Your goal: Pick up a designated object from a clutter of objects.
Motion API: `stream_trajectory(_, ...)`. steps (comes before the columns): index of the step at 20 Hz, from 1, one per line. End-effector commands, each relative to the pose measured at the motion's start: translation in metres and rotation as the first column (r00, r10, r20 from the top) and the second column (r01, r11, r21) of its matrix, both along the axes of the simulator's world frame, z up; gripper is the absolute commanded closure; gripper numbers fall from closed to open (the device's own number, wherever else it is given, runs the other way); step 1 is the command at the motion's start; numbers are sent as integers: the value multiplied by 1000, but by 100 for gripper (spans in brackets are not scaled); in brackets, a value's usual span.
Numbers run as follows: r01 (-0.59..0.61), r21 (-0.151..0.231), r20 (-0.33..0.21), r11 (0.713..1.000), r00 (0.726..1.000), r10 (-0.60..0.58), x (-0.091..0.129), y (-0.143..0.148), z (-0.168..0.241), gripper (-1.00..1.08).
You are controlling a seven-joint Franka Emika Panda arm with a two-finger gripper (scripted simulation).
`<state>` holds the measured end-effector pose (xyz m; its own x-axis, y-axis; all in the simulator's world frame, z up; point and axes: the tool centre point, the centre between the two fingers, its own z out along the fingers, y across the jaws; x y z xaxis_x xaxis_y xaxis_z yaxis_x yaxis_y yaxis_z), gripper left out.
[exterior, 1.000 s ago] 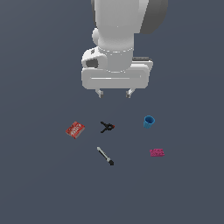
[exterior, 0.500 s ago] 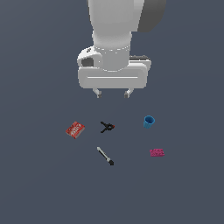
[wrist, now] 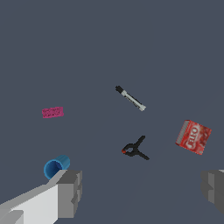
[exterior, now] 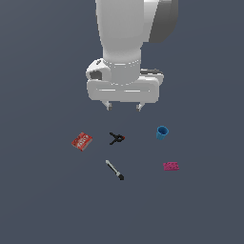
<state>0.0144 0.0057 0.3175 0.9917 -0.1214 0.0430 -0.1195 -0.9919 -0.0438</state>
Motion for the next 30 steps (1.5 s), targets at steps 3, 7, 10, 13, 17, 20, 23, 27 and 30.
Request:
stream_trajectory(3,79,16,-10,997,997,-79,0,2,-18,-92)
stream_trajectory(7,177,32,-23,984,984,-176,0,3,-39,-92)
stream_trajectory(10,264,42,-37,964,964,-263,-1,4,-58,-92)
stream_trajectory(13,353,48,-51,934,935,-351,-3,5,-78,-92)
stream_trajectory(17,468,50,-70,883,883,-464,-7,4,-103,-92)
stream_trajectory(20,550,46,-82,834,834,-545,-10,3,-122,-92)
stream_trajectory(23,627,40,-92,778,777,-622,-15,2,-140,-92)
stream_trajectory(27,722,27,-101,691,690,-717,-22,-1,-163,-92)
stream_trajectory(30,786,15,-103,618,616,-781,-28,-5,-180,-92)
